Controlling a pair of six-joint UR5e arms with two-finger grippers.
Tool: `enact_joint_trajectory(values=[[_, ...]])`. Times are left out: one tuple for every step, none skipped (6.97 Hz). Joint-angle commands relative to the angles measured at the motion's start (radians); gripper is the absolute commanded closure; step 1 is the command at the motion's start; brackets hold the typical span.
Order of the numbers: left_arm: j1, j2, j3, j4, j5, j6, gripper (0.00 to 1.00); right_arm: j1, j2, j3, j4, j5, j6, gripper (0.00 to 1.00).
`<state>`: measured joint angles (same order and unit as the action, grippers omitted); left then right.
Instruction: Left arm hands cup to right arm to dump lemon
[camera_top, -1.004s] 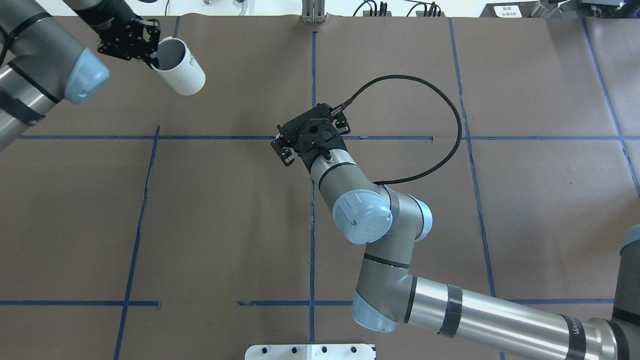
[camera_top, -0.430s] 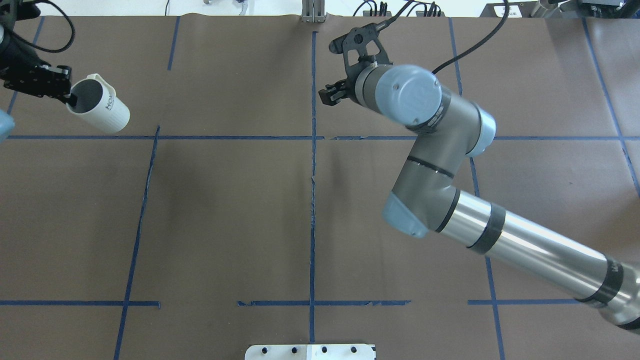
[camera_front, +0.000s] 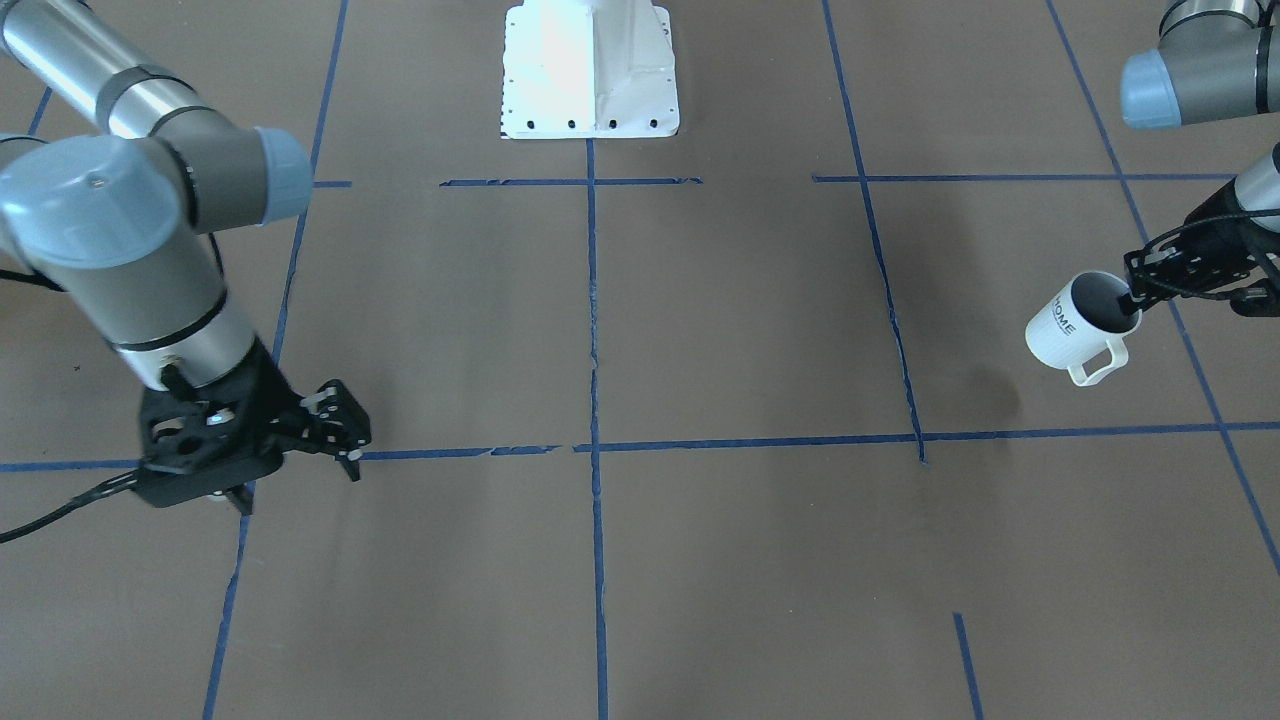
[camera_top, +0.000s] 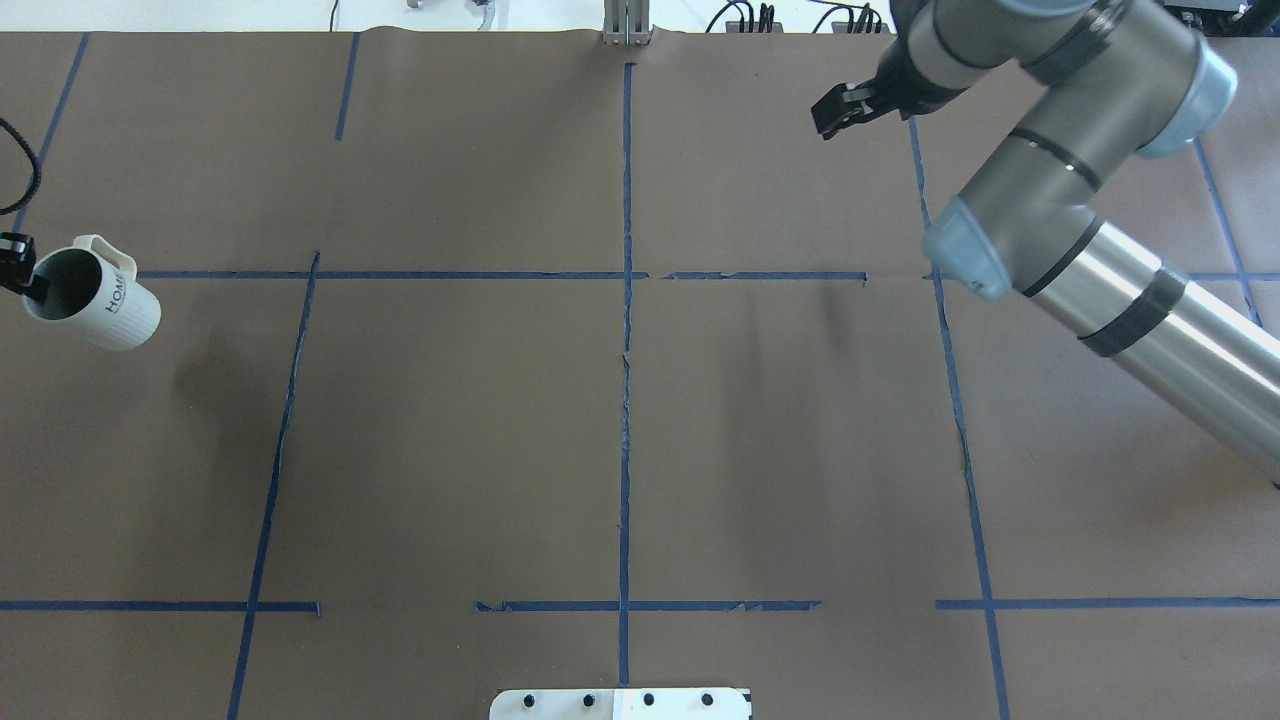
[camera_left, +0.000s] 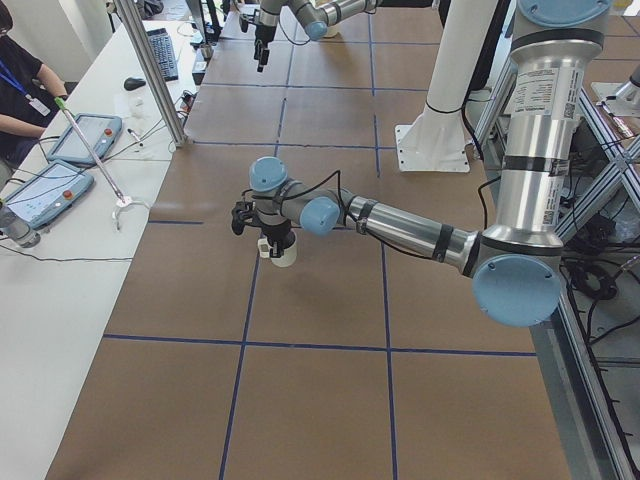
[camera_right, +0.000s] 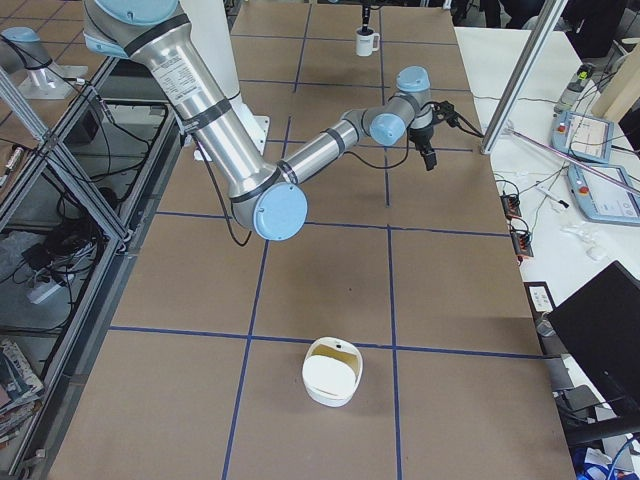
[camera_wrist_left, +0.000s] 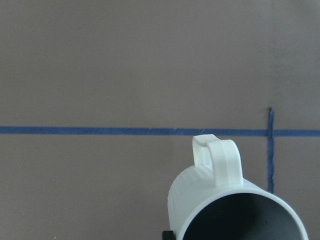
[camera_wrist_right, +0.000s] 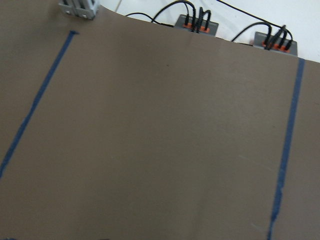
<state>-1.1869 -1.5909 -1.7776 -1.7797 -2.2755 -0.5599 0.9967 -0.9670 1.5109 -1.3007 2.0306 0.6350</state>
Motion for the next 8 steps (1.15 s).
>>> enact_joint_trajectory(values=[[0.003,0.058,-0.002,-0.038,0.053,0.014,1.0,0.142,-0.065,0.012,-0.117,0.085,-0.172,0.0],[0.007,0.058,0.003,-0.038,0.05,0.014,1.0,0.182,-0.064,0.029,-0.226,0.117,-0.287,0.0],[0.009,0.058,0.006,-0.04,0.047,0.014,1.0,0.239,-0.091,0.069,-0.3,0.125,-0.389,0.0],[0.016,0.058,0.009,-0.052,0.047,0.012,1.0,0.272,-0.137,0.106,-0.346,0.169,-0.429,0.0],[0.041,0.058,0.01,-0.052,0.045,0.005,1.0,0.302,-0.174,0.117,-0.345,0.224,-0.431,0.0],[0.062,0.058,0.01,-0.052,0.044,0.002,1.0,0.301,-0.208,0.146,-0.341,0.226,-0.431,0.0],[0.072,0.058,0.012,-0.05,0.042,0.001,1.0,0.303,-0.216,0.149,-0.339,0.227,-0.431,0.0],[0.09,0.058,0.015,-0.05,0.041,0.0,1.0,0.301,-0.219,0.149,-0.339,0.227,-0.431,0.0]])
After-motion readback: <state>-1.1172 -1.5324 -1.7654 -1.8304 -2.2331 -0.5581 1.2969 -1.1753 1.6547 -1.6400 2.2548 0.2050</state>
